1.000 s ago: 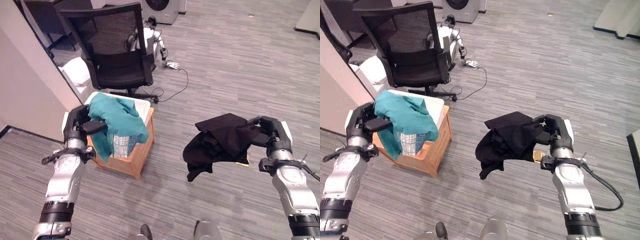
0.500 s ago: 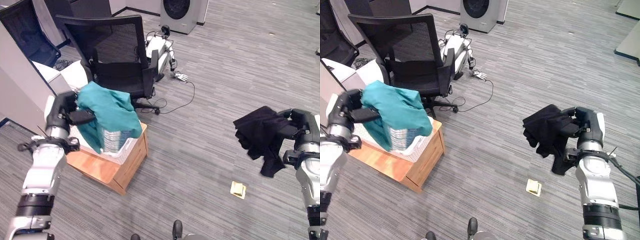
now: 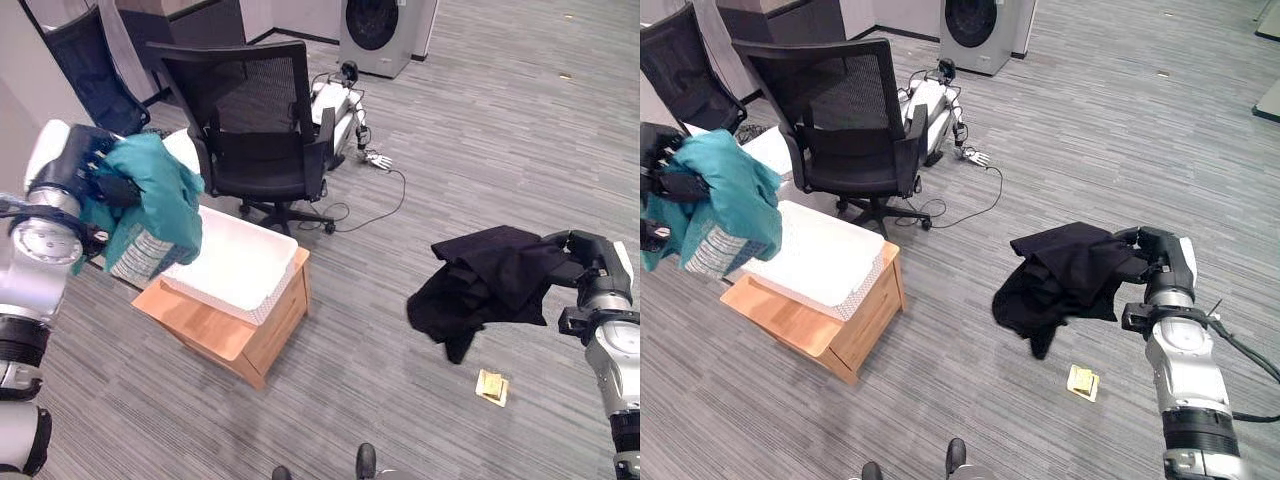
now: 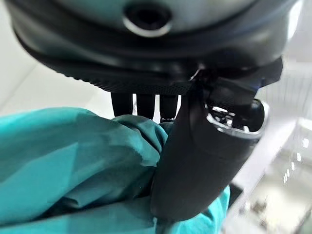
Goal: Pick up bed clothes into laundry basket.
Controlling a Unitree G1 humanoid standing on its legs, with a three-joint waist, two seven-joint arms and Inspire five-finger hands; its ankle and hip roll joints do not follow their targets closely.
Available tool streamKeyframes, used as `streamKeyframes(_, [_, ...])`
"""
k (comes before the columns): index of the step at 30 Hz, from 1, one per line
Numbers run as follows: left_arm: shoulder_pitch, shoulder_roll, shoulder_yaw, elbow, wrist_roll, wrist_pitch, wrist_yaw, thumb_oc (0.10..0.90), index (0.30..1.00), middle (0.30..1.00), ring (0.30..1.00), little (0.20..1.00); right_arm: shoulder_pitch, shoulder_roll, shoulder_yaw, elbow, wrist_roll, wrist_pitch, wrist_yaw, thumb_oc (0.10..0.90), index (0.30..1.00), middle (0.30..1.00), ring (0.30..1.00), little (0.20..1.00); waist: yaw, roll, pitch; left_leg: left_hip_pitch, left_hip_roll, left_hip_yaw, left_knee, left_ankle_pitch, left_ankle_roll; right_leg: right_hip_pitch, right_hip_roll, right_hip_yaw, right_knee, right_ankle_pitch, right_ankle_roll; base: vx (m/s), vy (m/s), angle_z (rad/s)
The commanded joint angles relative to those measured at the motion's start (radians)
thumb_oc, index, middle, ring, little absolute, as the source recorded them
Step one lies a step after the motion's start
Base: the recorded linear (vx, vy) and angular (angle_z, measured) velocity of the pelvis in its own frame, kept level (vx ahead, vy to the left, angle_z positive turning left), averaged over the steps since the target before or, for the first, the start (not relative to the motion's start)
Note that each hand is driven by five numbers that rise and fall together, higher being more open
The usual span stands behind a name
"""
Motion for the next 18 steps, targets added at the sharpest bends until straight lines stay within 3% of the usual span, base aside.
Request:
streamKeyframes(1, [-0.164, 0.011, 0.005, 0.026, 0.050, -0.080, 0.020, 0.400, 0.300, 0.300, 0.300, 0.300, -0.048, -0.100, -0.033, -0.108, -0.007, -0.141, -0.020, 0.400, 0.300, 0.300, 0.300, 0.300, -0.026, -0.042, -0.152, -0.013, -0.020, 0.019, 0.000, -0.006, -0.009, 0.041, -0.038, 0.014, 0.003, -0.040, 0.131, 0.03, 0.021, -0.11])
streamKeyframes(9, [-0.273, -0.075, -0.080, 0.139, 0.103, -0.062, 0.026, 0.400, 0.300, 0.300, 0.300, 0.300, -0.020, -0.095, -0.021, -0.160, -0.029, -0.146, -0.028, 0.400, 0.300, 0.300, 0.300, 0.300, -0.075, -0.053, -0.127, -0.057, -0.007, 0.043, 0.000, -0.003, -0.013, -0.018, -0.030, 0.040, 0.003, -0.027, 0.136, 0.00, 0.017, -0.13])
streamKeyframes(18, [-0.352, -0.089, -0.096, 0.213, 0.098, -0.059, 0.048, 0.400, 0.300, 0.300, 0.300, 0.300, 0.024, -0.107, -0.062, -0.173, -0.036, -0.145, -0.039, 0.400, 0.300, 0.300, 0.300, 0.300, -0.088, -0.067, -0.090, -0.096, -0.003, 0.054, 0.000, -0.001, -0.014, -0.058, -0.027, 0.050, 0.003, -0.023, 0.139, -0.01, 0.018, -0.09])
